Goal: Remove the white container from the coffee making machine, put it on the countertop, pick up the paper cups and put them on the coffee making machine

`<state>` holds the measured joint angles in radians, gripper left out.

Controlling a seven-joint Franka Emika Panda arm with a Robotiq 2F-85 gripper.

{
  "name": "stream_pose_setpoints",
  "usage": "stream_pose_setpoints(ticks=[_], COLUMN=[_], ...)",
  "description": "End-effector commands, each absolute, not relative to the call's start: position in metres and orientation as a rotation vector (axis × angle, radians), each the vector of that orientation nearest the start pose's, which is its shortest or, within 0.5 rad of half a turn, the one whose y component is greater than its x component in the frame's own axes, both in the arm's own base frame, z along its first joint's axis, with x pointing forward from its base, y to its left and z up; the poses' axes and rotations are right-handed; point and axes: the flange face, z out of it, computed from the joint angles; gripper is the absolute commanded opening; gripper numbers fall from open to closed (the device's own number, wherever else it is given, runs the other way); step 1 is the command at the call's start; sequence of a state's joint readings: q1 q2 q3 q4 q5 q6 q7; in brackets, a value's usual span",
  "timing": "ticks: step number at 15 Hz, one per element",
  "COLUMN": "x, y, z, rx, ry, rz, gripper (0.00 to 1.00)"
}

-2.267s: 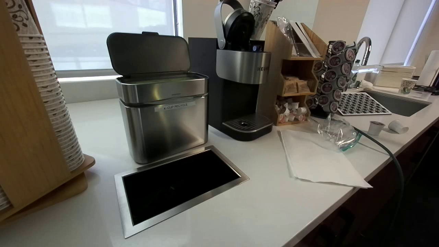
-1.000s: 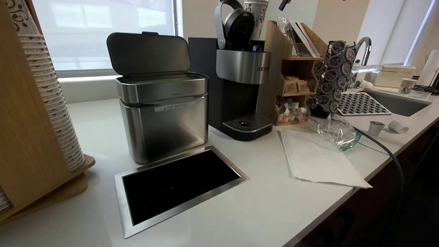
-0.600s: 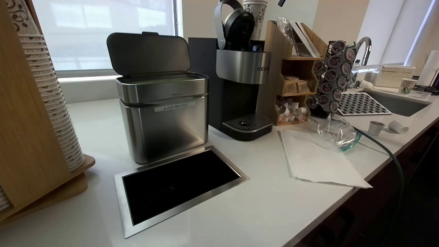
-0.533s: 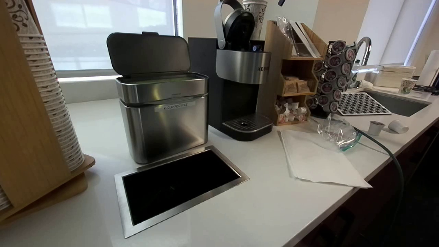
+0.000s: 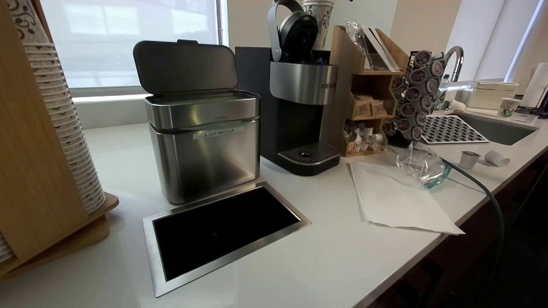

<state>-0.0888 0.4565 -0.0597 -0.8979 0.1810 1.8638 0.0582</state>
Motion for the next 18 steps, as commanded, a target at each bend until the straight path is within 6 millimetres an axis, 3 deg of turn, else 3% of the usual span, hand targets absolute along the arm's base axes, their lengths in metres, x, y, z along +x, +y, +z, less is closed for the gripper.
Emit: stream_pose_setpoints(ticks=[1,5,18], x=[0.682,0.667,0.596], y=[-0.071,-0.070,-0.072], z=[0.705,0.708,0.673], rx=[-2.899,-2.916,-2.957], ry=[0.285,0.288,0.325], rz=[-0.755,-0.723,-0.660], gripper=[1.00,1.00,1.00])
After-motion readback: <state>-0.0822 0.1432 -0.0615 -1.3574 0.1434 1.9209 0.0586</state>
